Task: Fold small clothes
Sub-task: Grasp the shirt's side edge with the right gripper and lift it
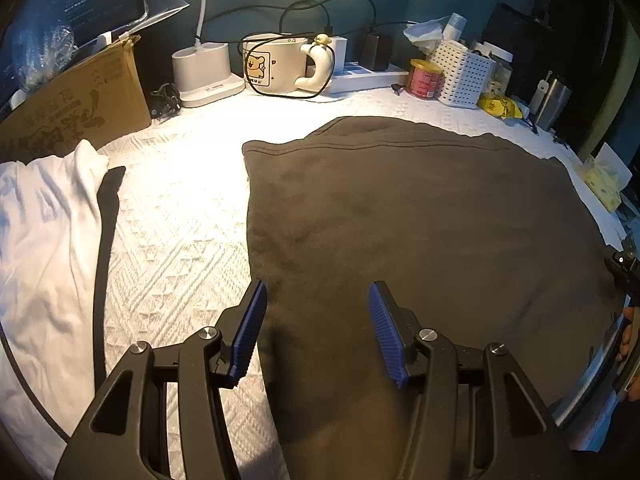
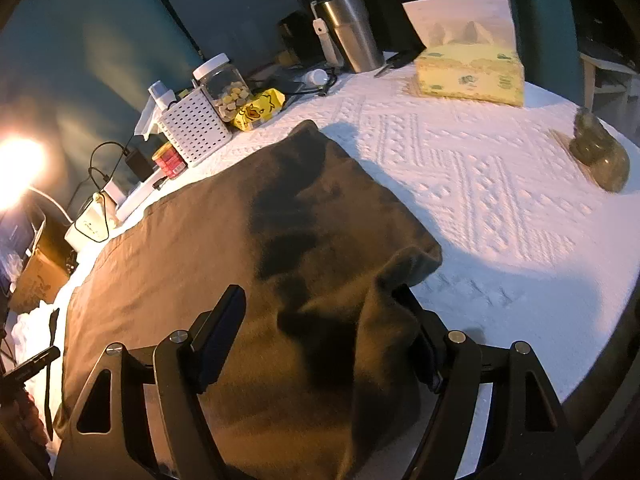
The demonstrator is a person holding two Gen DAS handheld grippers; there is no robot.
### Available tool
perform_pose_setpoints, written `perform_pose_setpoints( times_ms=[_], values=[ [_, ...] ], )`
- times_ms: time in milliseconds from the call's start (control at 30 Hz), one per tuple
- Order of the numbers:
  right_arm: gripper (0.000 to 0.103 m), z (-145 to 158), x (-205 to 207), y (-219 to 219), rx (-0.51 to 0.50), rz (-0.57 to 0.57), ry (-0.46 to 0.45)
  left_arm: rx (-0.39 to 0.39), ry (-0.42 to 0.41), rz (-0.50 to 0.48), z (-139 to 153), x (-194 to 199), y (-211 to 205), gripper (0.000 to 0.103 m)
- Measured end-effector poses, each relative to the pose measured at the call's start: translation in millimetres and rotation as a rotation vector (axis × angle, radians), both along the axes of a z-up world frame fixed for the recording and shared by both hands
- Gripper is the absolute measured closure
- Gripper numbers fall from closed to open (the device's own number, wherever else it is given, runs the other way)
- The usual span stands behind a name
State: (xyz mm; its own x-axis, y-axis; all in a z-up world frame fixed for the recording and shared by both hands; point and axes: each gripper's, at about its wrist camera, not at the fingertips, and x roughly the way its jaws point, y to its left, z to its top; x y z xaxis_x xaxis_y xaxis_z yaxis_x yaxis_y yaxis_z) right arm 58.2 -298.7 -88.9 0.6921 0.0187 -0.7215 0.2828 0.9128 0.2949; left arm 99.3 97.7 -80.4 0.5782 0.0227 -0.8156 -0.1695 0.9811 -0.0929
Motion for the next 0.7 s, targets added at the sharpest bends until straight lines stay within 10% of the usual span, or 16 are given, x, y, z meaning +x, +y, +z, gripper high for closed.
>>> perform_pose_setpoints(
  times_ms=[267, 700],
  values=[
    [0.026, -4, 15, 16, -0.029, 0.051, -0.024, -0.017, 0.015, 0.012, -5, 11, 4, 0.050],
    [0.056, -6, 46, 39, -0.068, 0.124, 0.016, -0.031, 0.005, 0.033, -6, 21, 17, 0.050]
  ],
)
